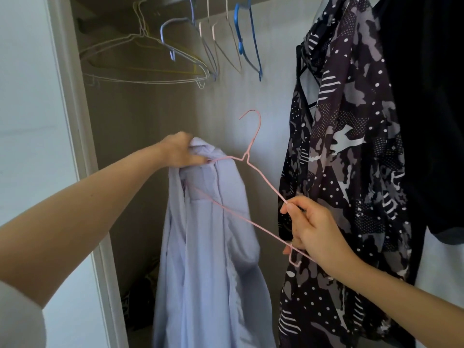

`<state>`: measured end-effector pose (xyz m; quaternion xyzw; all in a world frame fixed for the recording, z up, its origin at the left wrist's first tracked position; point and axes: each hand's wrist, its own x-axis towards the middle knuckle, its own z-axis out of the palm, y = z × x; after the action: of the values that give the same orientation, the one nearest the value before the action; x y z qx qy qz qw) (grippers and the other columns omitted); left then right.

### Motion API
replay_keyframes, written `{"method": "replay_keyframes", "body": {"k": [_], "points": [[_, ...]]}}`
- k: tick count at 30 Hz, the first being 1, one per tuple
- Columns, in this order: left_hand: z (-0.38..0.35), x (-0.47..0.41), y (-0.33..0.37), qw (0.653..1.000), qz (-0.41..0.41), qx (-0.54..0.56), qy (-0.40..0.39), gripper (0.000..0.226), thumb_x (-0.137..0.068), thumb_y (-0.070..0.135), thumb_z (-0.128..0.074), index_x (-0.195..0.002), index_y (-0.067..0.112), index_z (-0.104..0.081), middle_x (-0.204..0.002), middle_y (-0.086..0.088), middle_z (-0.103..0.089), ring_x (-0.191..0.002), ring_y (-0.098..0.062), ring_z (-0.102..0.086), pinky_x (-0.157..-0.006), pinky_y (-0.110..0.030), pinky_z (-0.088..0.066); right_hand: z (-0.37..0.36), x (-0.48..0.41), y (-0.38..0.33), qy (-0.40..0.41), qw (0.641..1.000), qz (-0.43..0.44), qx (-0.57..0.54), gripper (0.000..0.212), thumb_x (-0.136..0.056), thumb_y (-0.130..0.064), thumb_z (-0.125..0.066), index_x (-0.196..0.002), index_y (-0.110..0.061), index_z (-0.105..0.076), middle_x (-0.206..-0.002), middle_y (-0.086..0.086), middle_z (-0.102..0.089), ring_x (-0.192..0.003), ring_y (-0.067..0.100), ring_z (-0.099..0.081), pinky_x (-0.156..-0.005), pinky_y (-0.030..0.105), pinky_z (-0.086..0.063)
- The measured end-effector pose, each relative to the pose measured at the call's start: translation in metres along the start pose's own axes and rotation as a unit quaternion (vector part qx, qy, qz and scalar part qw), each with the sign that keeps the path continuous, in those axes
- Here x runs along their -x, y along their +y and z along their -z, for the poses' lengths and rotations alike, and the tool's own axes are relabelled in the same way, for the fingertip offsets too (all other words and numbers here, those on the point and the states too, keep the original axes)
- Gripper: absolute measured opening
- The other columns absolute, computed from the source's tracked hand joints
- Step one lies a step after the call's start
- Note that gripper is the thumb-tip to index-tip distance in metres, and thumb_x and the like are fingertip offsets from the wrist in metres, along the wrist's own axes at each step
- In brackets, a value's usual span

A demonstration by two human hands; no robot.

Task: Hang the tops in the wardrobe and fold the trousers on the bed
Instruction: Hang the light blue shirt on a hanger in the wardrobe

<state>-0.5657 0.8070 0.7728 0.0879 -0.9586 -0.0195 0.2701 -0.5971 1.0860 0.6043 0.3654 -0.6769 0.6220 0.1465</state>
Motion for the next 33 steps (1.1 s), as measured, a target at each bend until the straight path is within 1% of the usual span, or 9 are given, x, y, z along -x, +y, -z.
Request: {"method": "replay_keyframes", "body": {"k": [3, 7, 12, 16, 18, 20, 23, 28, 33], "points": [[-0.008, -0.006, -0.008, 0.994, 0.001, -0.105, 0.042, 0.020, -0.084, 0.019, -0.071, -0.094, 0.004, -0.063, -0.101, -0.020, -0.065, -0.096, -0.040, -0.062, -0.075, -0.037, -0.049, 0.001, -0.001, 0.005, 0.006, 1.000, 0.010, 0.019, 0.018, -0.100, -0.016, -0.047, -0.089, -0.014, -0.060, -0.048, 0.000, -0.034, -0.036, 0.012, -0.034, -0.045, 0.039, -0.054], [-0.006, -0.011, -0.014, 0.994, 0.041, -0.056, 0.086, 0.007, -0.090, 0.003, -0.056, -0.096, 0.004, -0.057, -0.108, -0.028, -0.060, -0.101, -0.047, -0.058, -0.079, -0.043, -0.047, 0.000, -0.001, 0.009, -0.007, 0.999, 0.025, 0.023, 0.019, -0.100, -0.017, -0.047, -0.087, -0.019, -0.060, -0.048, -0.003, -0.033, -0.036, 0.010, -0.032, -0.041, 0.026, -0.046], [-0.005, -0.009, -0.022, 0.989, 0.075, 0.002, 0.125, 0.017, -0.088, -0.004, -0.040, -0.094, 0.011, -0.042, -0.104, -0.028, -0.056, -0.093, -0.045, -0.056, -0.075, -0.040, -0.042, 0.002, 0.001, 0.008, -0.031, 0.991, 0.079, 0.106, 0.025, -0.101, -0.019, -0.045, -0.081, -0.028, -0.057, -0.044, -0.006, -0.039, -0.032, 0.006, -0.042, -0.038, 0.020, -0.044], [-0.004, -0.009, -0.019, 0.984, 0.085, 0.101, 0.124, 0.008, -0.092, 0.003, -0.047, -0.094, 0.005, -0.055, -0.097, -0.021, -0.059, -0.095, -0.037, -0.055, -0.075, -0.037, -0.041, -0.002, 0.003, 0.008, -0.069, 0.980, 0.076, 0.169, 0.027, -0.102, -0.022, -0.041, -0.080, -0.028, -0.054, -0.051, -0.005, -0.049, -0.036, 0.011, -0.055, -0.040, 0.040, -0.052], [-0.003, -0.008, -0.011, 0.978, 0.083, 0.162, 0.103, 0.013, -0.091, 0.006, -0.050, -0.080, 0.009, -0.056, -0.085, -0.016, -0.058, -0.082, -0.030, -0.055, -0.069, -0.033, -0.040, -0.007, 0.000, 0.006, -0.070, 0.985, 0.057, 0.149, 0.025, -0.102, -0.022, -0.042, -0.081, -0.027, -0.056, -0.048, -0.004, -0.048, -0.035, 0.013, -0.055, -0.041, 0.044, -0.053], [-0.001, -0.006, -0.001, 0.969, 0.071, 0.221, 0.086, 0.022, -0.089, 0.007, -0.049, -0.068, 0.013, -0.053, -0.077, -0.015, -0.055, -0.073, -0.025, -0.050, -0.067, -0.031, -0.039, -0.013, -0.003, 0.001, -0.053, 0.994, 0.046, 0.086, 0.024, -0.101, -0.019, -0.045, -0.082, -0.023, -0.058, -0.043, -0.003, -0.041, -0.032, 0.011, -0.050, -0.042, 0.046, -0.054], [0.000, 0.002, 0.015, 0.969, 0.030, 0.240, 0.050, 0.016, -0.084, 0.014, -0.051, -0.069, 0.010, -0.055, -0.075, -0.014, -0.055, -0.071, -0.022, -0.046, -0.068, -0.032, -0.038, -0.023, -0.004, -0.006, -0.048, 0.998, 0.033, 0.014, 0.021, -0.101, -0.015, -0.046, -0.084, -0.019, -0.058, -0.042, -0.005, -0.034, -0.030, 0.009, -0.040, -0.045, 0.048, -0.055], [-0.007, 0.012, 0.043, 0.973, -0.032, 0.225, 0.048, 0.032, -0.086, 0.006, -0.049, -0.056, 0.015, -0.044, -0.055, 0.000, -0.040, -0.059, -0.019, -0.030, -0.051, -0.030, -0.029, -0.037, -0.010, -0.011, -0.065, 0.998, -0.025, 0.004, 0.020, -0.101, -0.015, -0.045, -0.085, -0.010, -0.056, -0.042, -0.009, -0.042, -0.031, 0.008, -0.044, -0.047, 0.050, -0.056], [-0.006, 0.017, 0.031, 0.961, -0.007, 0.266, 0.071, 0.019, -0.084, 0.012, -0.051, -0.066, 0.008, -0.052, -0.064, -0.008, -0.047, -0.066, -0.021, -0.034, -0.059, -0.030, -0.031, -0.028, -0.018, -0.010, 0.005, 1.000, -0.014, 0.008, 0.020, -0.100, -0.013, -0.047, -0.084, -0.009, -0.057, -0.054, 0.000, -0.039, -0.038, 0.015, -0.040, -0.045, 0.046, -0.056]]}}
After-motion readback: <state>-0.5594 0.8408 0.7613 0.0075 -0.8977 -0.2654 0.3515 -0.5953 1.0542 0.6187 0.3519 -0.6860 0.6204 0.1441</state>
